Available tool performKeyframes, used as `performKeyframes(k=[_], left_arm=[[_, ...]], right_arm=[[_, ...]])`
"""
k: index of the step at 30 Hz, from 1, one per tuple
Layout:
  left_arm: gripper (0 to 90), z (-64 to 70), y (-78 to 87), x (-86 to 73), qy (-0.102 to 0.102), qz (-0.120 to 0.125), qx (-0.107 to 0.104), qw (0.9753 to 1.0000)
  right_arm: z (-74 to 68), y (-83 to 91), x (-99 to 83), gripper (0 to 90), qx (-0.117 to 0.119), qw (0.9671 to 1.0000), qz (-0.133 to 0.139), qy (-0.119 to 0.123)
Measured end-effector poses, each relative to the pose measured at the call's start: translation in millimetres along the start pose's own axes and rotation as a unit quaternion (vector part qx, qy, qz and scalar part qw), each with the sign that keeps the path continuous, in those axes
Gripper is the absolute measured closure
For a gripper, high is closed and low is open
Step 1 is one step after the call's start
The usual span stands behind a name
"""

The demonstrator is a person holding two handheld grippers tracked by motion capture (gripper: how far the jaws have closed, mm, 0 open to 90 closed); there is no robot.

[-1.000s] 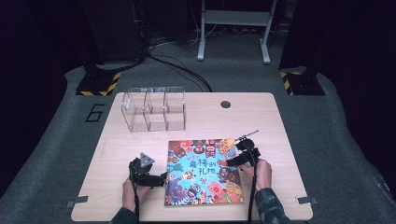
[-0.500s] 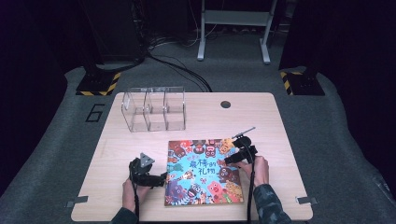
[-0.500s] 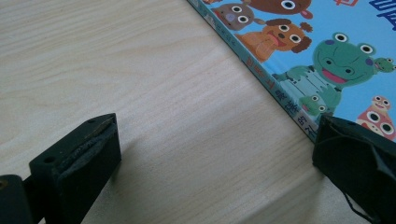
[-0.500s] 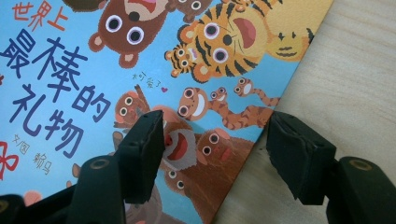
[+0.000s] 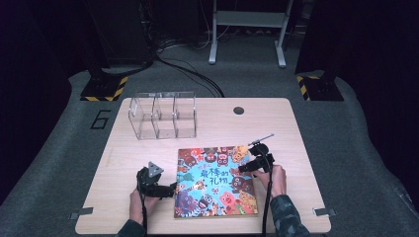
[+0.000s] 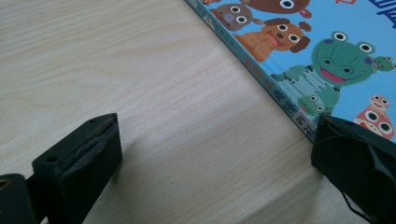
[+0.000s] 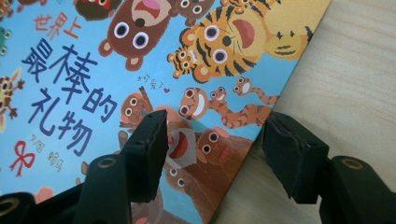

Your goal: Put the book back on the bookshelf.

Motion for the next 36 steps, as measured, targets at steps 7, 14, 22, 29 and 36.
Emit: performKeyframes(k=[7,14,22,29,36], left_arm=[[2.0,0.0,0.2,0.0,-0.001,0.000,0.000,1.0000],[2.4,-1.1,0.9,-0.4,-0.009,-0.004,-0.001,1.0000],[2.6,-0.8,1.4,-0.4,-0.008,-0.005,-0.006,0.9999],[3.2,-0.3,0.5,0.1,-0.004,0.003,-0.003,1.0000],[3.3,-0.3,0.5,0.1,-0.004,0.003,-0.003,1.0000]], right_arm=[[-7.5,14.5,4.6,39.9,0.011,0.9997,0.020,0.004],[-18.3,30.9,11.8,38.3,0.031,0.9981,0.051,0.013],[-24.3,35.3,16.6,32.9,0.048,0.9966,0.062,0.025],[-28.7,33.7,25.7,27.1,0.078,0.9936,0.079,0.018],[-27.6,29.3,30.5,25.1,0.081,0.9936,0.076,0.016]])
Point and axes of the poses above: each handheld gripper's, and its own axes: y roughly backward along the jaws, x roughly out of its top, z roughly to its right, the point moved 5 cm from there along -y, roughly forward along the jaws, and after that the axes turned 13 degrees about x, right-handed, at the moved point
